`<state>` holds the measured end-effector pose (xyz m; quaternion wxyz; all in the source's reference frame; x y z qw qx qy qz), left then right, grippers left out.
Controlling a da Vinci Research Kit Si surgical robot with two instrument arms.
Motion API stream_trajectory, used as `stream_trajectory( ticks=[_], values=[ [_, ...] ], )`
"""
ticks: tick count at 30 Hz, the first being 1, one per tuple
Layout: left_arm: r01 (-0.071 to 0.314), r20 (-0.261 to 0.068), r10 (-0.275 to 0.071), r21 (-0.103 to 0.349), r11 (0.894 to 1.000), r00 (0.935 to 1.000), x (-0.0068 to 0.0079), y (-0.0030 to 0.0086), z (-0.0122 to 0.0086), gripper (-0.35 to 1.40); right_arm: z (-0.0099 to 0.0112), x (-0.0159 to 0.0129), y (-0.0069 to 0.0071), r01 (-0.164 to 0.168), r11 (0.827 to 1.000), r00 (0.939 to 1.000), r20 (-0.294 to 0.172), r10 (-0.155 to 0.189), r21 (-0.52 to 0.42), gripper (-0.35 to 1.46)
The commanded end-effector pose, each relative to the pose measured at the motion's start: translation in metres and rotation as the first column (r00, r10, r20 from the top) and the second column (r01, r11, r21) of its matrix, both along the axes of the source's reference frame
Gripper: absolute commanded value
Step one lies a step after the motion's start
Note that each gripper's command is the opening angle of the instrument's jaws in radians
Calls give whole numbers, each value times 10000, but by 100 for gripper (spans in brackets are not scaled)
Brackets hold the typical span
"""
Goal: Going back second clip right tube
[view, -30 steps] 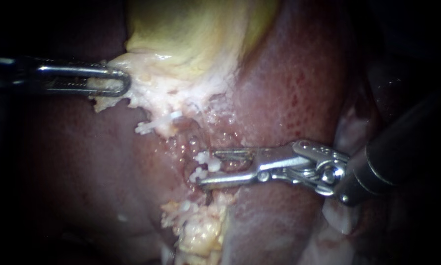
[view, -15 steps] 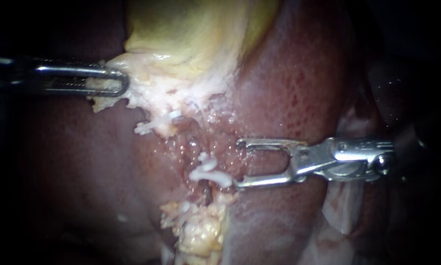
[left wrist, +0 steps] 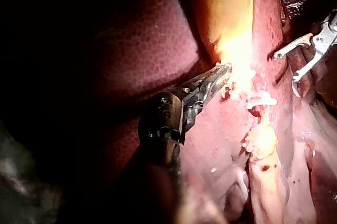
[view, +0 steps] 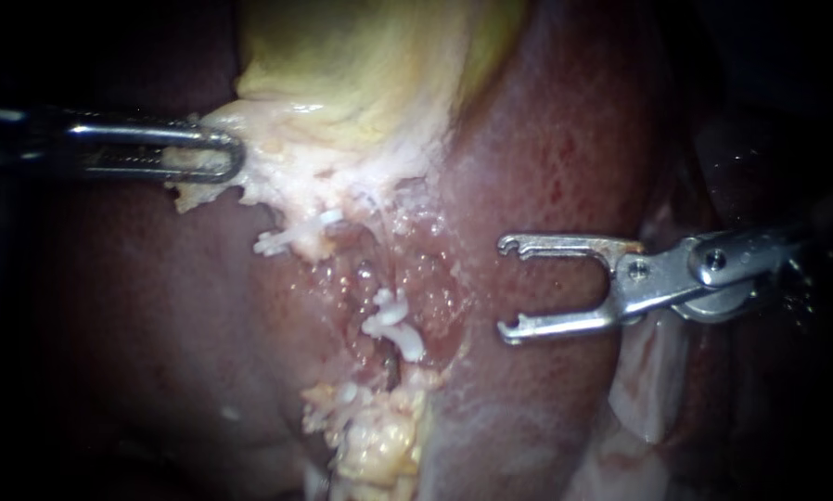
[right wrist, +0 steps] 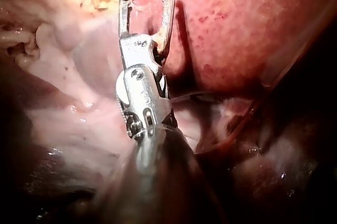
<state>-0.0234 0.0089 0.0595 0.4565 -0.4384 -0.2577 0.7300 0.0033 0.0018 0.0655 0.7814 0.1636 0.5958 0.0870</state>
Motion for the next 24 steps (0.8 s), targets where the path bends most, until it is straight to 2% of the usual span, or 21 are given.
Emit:
stream_trajectory(
  ticks=[1, 6, 10, 14, 24],
  values=[
    [-40, 13, 40, -12, 10000, 10000, -3, -2, 5, -35, -1, 1, 0, 56, 10000, 10000, 69, -55, -48, 50],
    [-157, 49, 157, -28, 9999, 9999, -18, -8, 26, -35, -4, 1, 1, 174, 9997, 9996, 203, -171, -157, 50],
    [-321, 51, 321, -7, 9995, 9995, -36, -9, 48, -35, -7, 1, 2, 188, 9996, 9996, 193, -184, -199, 50],
    [-419, 74, 419, -12, 9991, 9991, -47, -8, 64, -35, -9, 0, 3, 221, 9995, 9996, 208, -216, -247, 50],
    [-436, 84, 436, -14, 9990, 9990, -46, -7, 66, -35, -11, 0, 5, 245, 9991, 9995, 192, -239, -336, 50]
  ],
)
